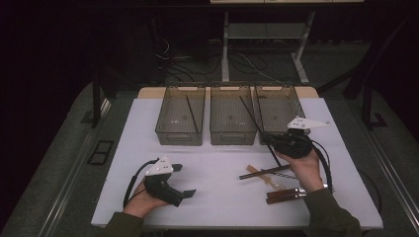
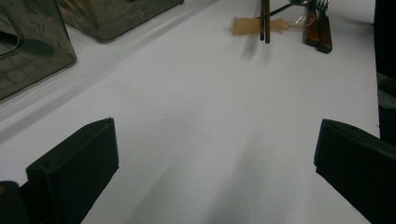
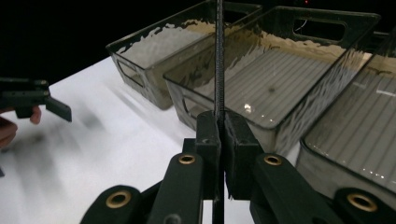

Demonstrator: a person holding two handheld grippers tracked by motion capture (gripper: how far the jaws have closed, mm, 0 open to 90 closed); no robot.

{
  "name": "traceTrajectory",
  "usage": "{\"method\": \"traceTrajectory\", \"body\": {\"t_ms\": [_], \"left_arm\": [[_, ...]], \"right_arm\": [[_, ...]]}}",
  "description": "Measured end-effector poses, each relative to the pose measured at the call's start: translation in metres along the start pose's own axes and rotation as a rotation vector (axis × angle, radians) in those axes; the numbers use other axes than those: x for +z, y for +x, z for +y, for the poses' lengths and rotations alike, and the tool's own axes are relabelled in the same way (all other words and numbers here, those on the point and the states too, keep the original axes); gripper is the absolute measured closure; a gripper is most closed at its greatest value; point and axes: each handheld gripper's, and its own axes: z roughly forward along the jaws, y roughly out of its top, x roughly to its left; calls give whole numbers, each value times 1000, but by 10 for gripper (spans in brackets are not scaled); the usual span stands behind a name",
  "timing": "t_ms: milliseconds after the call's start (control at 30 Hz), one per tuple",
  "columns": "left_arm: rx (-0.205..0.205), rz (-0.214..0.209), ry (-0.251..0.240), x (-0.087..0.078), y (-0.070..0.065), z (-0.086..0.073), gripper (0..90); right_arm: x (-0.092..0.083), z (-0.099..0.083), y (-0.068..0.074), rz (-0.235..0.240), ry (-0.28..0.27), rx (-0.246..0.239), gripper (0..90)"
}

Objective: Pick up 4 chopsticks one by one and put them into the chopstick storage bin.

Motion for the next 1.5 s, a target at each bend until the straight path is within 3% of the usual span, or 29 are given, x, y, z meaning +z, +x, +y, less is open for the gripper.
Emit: {"method": "traceTrajectory", "body": {"t_ms": [400,1000,1500], "left_arm": [[-15,4,-12,0,0,0,0],[-8,-4,-8,0,0,0,0],[-5,-11,-13,0,0,1,0]], "right_arm": [[36,28,11,17,4,-10,851],[78,72,27,23,-42,2,851],[125,106,46,27,-68,-2,851]]}}
